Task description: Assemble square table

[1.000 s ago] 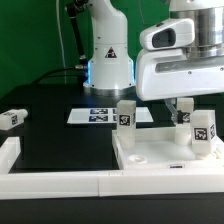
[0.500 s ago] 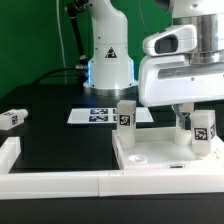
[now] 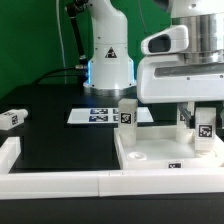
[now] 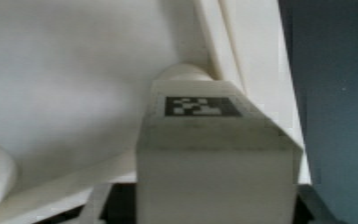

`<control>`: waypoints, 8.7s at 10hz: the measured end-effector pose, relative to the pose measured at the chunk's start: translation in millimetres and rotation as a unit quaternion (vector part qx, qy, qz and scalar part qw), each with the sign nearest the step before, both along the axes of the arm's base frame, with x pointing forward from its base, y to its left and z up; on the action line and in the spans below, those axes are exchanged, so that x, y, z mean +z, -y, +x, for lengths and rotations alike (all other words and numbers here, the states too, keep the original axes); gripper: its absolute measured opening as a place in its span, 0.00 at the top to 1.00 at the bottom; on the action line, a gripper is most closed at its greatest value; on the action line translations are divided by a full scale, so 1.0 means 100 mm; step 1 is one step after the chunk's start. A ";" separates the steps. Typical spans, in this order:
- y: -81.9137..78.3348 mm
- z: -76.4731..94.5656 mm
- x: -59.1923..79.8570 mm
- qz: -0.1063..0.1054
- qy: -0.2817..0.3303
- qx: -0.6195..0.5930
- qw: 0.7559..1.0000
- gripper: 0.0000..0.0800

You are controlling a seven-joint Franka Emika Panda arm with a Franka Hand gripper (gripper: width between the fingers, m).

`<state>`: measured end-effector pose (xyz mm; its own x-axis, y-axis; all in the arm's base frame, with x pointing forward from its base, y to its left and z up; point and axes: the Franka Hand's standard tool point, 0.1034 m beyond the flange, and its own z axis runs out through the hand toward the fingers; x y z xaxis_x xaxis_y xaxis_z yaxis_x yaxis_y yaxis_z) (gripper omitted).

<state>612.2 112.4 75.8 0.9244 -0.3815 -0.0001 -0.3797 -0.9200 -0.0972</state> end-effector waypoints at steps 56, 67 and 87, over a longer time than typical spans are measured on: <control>-0.04 0.15 -0.06 0.037 -0.008 -0.308 0.951 0.63; -0.10 0.19 -0.07 0.089 0.010 -0.307 0.947 0.20; -0.06 0.16 -0.07 0.088 -0.078 -0.587 0.801 0.64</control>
Offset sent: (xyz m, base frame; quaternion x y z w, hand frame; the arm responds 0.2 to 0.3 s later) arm 0.0008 -0.0006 -0.0104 -0.0022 -0.0726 0.3474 0.9349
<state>628.6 118.3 68.4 -0.0873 -0.9692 -0.2301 -0.9933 0.1022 -0.0534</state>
